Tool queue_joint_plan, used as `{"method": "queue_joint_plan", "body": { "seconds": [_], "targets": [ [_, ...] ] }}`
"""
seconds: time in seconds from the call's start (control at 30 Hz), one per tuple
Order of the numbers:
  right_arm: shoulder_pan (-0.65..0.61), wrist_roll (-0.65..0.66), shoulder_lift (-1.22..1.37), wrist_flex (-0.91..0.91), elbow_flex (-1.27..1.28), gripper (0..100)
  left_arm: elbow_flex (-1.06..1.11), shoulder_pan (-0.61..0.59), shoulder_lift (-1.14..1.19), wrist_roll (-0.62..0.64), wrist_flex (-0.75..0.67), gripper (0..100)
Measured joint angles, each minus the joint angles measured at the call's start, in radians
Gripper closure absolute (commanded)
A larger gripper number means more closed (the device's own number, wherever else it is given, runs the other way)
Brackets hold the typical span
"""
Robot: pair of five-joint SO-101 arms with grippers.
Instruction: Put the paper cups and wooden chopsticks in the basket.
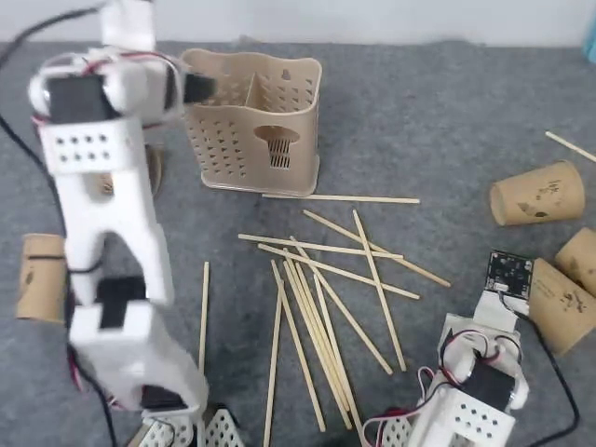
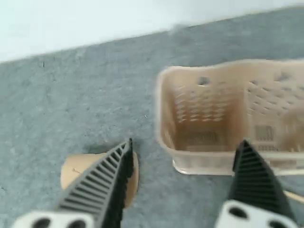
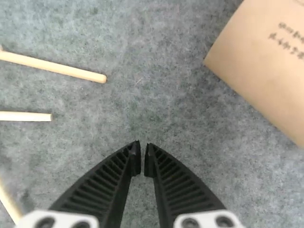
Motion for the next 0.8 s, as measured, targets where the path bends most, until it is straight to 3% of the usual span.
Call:
{"method": "queue_joint_plan", "body": {
  "seconds": [0.3, 0.5, 0.8],
  "targets": [
    [0.000, 0.000, 0.000, 0.000, 0.000, 96.9, -0.354, -0.015, 0.405, 0.006, 0.029, 71],
    [0.000, 0.000, 0.000, 0.000, 0.000, 96.9, -0.483, -0.014, 0.568, 0.011, 0.057, 100],
    [0.000, 0.000, 0.000, 0.000, 0.000, 96.9, -0.635, 0.044, 0.585, 0.023, 0.072, 99]
  ]
}}
